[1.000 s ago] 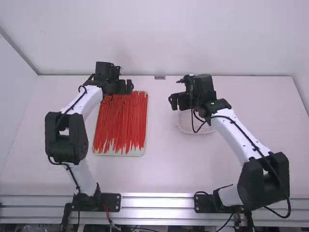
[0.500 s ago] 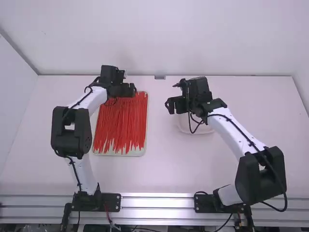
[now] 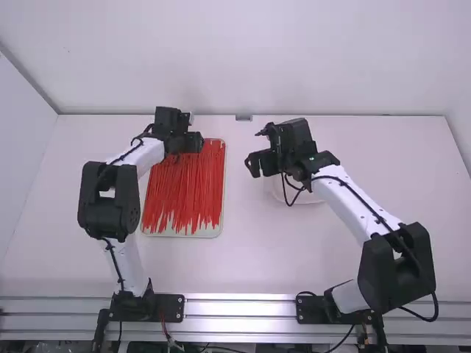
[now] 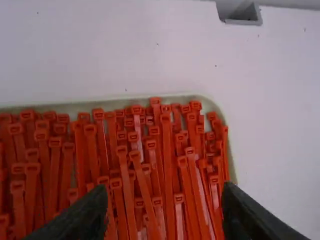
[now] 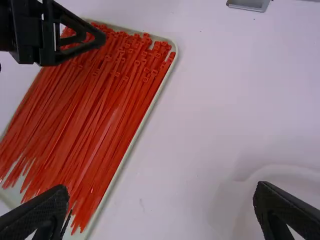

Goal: Fasten the cable tie

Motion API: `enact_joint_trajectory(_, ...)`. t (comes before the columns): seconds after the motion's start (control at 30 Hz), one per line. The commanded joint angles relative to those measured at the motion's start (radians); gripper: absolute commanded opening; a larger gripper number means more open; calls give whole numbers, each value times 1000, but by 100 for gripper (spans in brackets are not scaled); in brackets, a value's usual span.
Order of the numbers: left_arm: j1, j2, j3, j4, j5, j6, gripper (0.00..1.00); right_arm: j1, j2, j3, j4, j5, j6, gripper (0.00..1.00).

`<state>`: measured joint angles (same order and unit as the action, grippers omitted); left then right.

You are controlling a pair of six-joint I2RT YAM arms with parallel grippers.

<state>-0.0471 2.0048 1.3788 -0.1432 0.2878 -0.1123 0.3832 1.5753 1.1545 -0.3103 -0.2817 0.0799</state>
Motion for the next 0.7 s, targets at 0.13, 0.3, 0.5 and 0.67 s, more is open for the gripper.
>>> enact_joint_trajectory(0.13,-5,10,-22,8,6,-2,57,-2,8,28,-1,-6,-29,99)
enact_joint_trajectory(0.3,-5,10,-45,27,-39,-3,58,-3,8,28,-6,-6,-29,99)
enact_joint_trajectory(0.5,-9,10,-45,25,-53,-2,57,-2,8,28,-12,-6,-29,98)
enact_joint_trajectory(0.67,-9,10,-45,24,-68,-3,58,-3,8,28,-11,-6,-29,98)
